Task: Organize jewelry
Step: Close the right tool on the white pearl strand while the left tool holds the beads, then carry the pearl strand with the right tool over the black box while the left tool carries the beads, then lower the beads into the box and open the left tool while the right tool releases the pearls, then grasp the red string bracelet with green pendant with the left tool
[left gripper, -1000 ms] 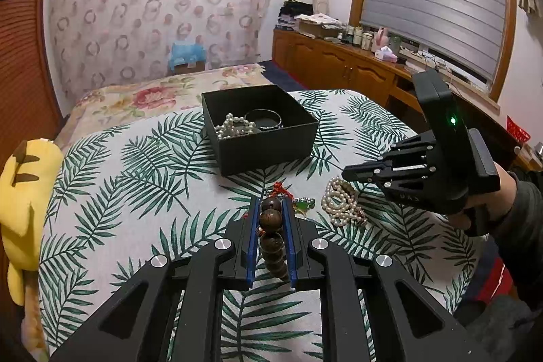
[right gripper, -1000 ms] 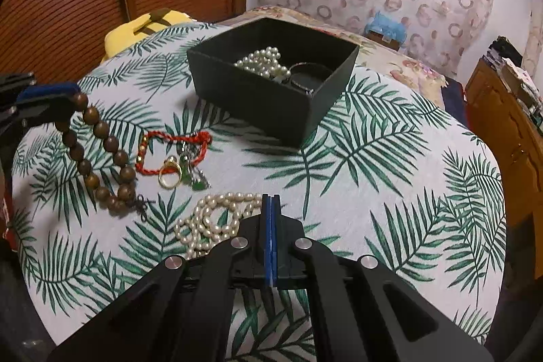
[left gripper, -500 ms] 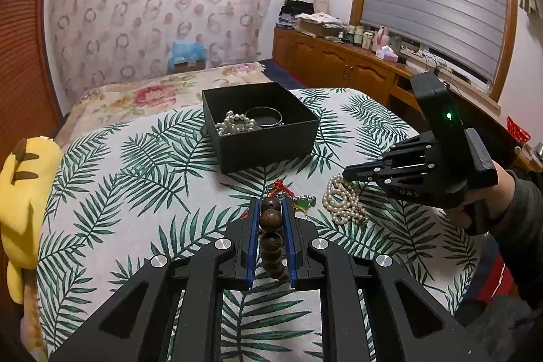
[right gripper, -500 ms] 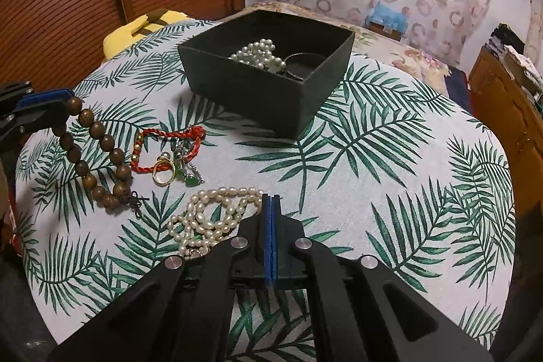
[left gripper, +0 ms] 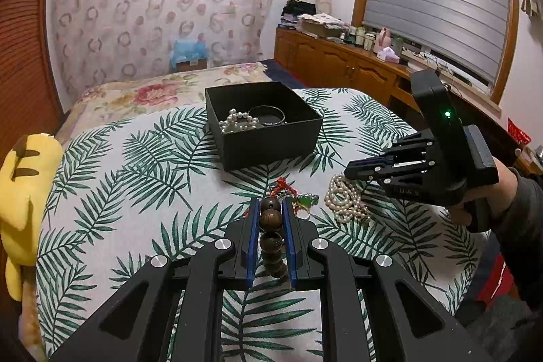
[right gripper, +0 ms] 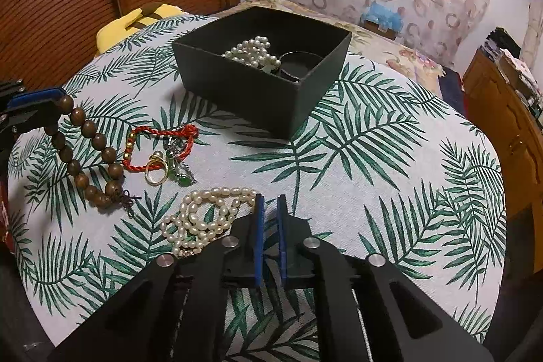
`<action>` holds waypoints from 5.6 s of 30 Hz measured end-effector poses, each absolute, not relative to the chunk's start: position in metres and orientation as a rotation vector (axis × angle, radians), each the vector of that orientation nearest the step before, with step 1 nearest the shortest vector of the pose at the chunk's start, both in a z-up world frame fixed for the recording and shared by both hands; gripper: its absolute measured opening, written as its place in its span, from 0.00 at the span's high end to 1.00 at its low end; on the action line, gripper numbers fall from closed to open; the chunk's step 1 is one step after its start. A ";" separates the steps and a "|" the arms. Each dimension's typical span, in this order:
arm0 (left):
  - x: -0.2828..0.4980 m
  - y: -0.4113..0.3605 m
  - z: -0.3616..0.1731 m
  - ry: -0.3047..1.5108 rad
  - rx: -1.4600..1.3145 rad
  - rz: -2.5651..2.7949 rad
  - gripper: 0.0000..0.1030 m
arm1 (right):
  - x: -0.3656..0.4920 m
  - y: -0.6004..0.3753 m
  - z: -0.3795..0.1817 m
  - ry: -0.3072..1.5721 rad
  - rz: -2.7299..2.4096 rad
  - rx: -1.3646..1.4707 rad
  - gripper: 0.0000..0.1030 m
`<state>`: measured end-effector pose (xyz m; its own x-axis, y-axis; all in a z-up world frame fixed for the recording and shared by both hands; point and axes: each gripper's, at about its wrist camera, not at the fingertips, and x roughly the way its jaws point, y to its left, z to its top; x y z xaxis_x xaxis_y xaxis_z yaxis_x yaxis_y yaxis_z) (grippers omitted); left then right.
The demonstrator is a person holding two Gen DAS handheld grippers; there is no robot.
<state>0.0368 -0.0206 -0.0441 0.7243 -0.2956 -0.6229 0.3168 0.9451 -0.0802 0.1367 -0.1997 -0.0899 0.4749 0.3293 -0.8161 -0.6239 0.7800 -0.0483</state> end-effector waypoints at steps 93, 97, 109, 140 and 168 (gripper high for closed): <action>0.159 -0.038 0.014 0.602 0.060 -0.286 0.70 | 0.196 -0.184 0.029 0.646 0.610 -0.218 0.93; 0.143 -0.036 0.009 0.598 0.071 -0.282 0.56 | 0.180 -0.197 0.019 0.645 0.616 -0.195 0.93; 0.105 -0.022 -0.025 0.653 0.096 -0.275 0.34 | 0.126 -0.208 -0.028 0.703 0.658 -0.201 0.76; 0.087 -0.017 -0.085 0.814 0.056 -0.304 0.43 | 0.075 -0.205 -0.098 0.847 0.654 -0.303 0.82; 0.068 -0.040 -0.048 0.747 0.064 -0.319 0.92 | 0.076 -0.205 -0.098 0.846 0.653 -0.303 0.82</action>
<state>0.0682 -0.0395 -0.0477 0.6877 -0.2621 -0.6770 0.3077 0.9499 -0.0552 0.0757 -0.2048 -0.0983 0.4855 0.4112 -0.7715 -0.6424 0.7663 0.0042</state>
